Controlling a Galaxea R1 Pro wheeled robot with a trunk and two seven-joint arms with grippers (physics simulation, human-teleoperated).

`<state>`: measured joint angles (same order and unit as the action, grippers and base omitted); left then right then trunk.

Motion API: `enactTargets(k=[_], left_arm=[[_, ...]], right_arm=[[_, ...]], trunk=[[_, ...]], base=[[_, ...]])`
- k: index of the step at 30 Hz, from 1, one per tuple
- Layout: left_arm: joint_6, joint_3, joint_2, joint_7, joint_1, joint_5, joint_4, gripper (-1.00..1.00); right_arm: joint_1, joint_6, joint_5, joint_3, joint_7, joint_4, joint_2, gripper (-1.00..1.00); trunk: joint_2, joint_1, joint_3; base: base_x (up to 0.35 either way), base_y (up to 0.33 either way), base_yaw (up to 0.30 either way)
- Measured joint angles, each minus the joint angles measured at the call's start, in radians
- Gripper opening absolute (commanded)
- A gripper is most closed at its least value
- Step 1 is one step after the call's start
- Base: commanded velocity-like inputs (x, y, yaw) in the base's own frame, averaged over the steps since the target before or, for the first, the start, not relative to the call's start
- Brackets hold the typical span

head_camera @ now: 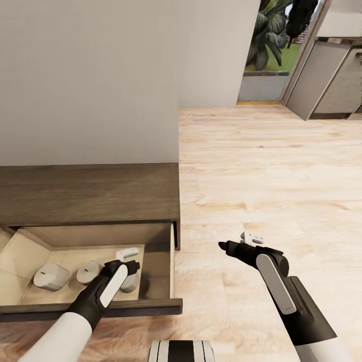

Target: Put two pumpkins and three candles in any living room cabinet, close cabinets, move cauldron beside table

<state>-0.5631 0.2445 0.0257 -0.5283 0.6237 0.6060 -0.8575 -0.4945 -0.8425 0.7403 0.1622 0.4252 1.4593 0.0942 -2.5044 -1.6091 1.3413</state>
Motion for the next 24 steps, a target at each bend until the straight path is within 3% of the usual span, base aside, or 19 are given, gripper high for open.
enactTargets(k=[20, 24], left_arm=[[-0.022, -0.001, 0.0, -0.002, 0.0, 0.002, -0.006, 1.0], [-0.037, -0.002, 0.002, -0.003, 0.0, 0.002, -0.026, 1.0]], right_arm=[[0.0, 0.0, 0.0, 0.0, 0.0, -0.003, 0.0, 1.0], [0.0, 0.0, 0.0, 0.0, 0.0, -0.004, 0.0, 1.0]], trunk=[[0.005, 0.009, -0.077], [0.032, 0.024, -0.09]], base=[[0.0, 0.0, 0.0], [-0.048, 0.0, 0.0]])
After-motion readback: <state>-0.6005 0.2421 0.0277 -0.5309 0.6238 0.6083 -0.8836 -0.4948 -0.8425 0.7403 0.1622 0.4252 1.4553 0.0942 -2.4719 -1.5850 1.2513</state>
